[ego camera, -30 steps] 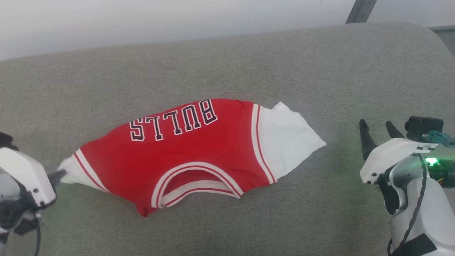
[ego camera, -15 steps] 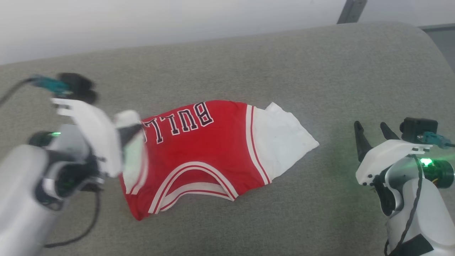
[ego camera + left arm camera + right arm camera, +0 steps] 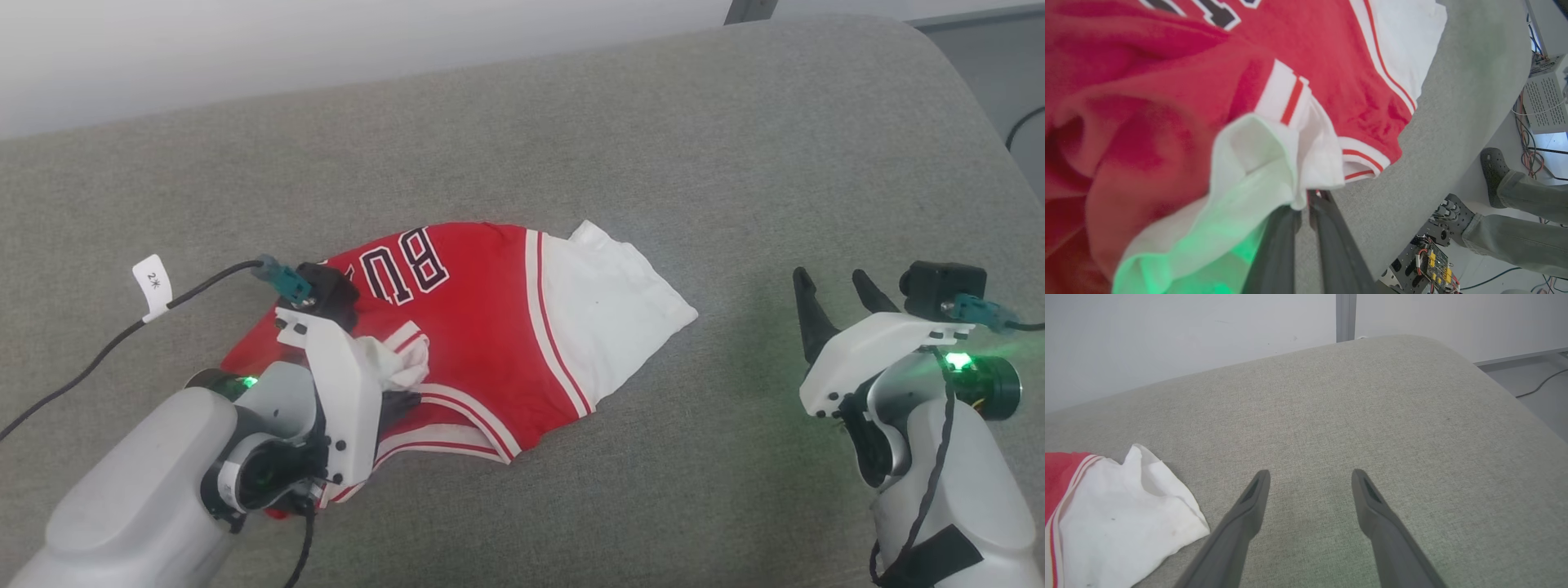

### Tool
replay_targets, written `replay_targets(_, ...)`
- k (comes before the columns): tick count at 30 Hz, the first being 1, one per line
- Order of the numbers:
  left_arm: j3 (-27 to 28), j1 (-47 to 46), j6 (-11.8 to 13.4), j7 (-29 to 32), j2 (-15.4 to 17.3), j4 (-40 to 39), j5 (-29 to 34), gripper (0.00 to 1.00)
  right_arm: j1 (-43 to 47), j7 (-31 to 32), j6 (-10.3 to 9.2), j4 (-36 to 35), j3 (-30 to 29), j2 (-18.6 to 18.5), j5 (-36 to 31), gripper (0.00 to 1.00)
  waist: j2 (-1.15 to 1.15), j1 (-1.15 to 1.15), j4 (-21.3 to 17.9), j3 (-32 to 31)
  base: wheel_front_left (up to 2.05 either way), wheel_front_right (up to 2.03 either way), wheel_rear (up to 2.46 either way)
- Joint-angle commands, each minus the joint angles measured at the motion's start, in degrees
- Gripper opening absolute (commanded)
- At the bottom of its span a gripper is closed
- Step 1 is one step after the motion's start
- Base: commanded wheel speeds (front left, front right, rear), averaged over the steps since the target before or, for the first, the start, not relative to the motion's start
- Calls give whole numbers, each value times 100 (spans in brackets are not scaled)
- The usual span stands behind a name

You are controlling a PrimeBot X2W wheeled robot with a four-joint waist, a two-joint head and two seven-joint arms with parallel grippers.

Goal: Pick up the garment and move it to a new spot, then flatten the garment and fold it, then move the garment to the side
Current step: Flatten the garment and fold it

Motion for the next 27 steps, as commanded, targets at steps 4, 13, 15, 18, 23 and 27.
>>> replay_targets(4, 140, -137, -122, -38, 127, 49, -50, 100, -64, -149, 3, 74, -54, 7, -31, 100, 0, 0, 49, -94, 0, 0, 0)
replay_targets(13, 301, -215, 83, 232, 530, -559, -83, 100, -35, -199, 3, 94, -138, 6, -94, 100, 0, 0, 179, -255, 0, 0, 0)
replay_targets(15, 328, -239, 118, 264, 676, -742, 5, 100, -31, -209, 3, 67, -114, 7, -96, 100, 0, 0, 199, -271, 0, 0, 0)
replay_targets(18, 345, -269, 137, 260, 796, -891, 115, 100, -35, -210, 3, 19, -98, 6, -102, 100, 0, 0, 217, -283, 0, 0, 0)
replay_targets(23, 249, -280, 29, 185, 842, -778, 258, 100, -101, -267, 3, -52, -7, 6, -77, 100, 0, 0, 198, -259, 0, 0, 0)
replay_targets(27, 190, -325, -115, 72, 815, -502, 354, 100, -132, -346, 2, -127, 100, 6, -55, 100, 0, 0, 140, -185, 0, 0, 0)
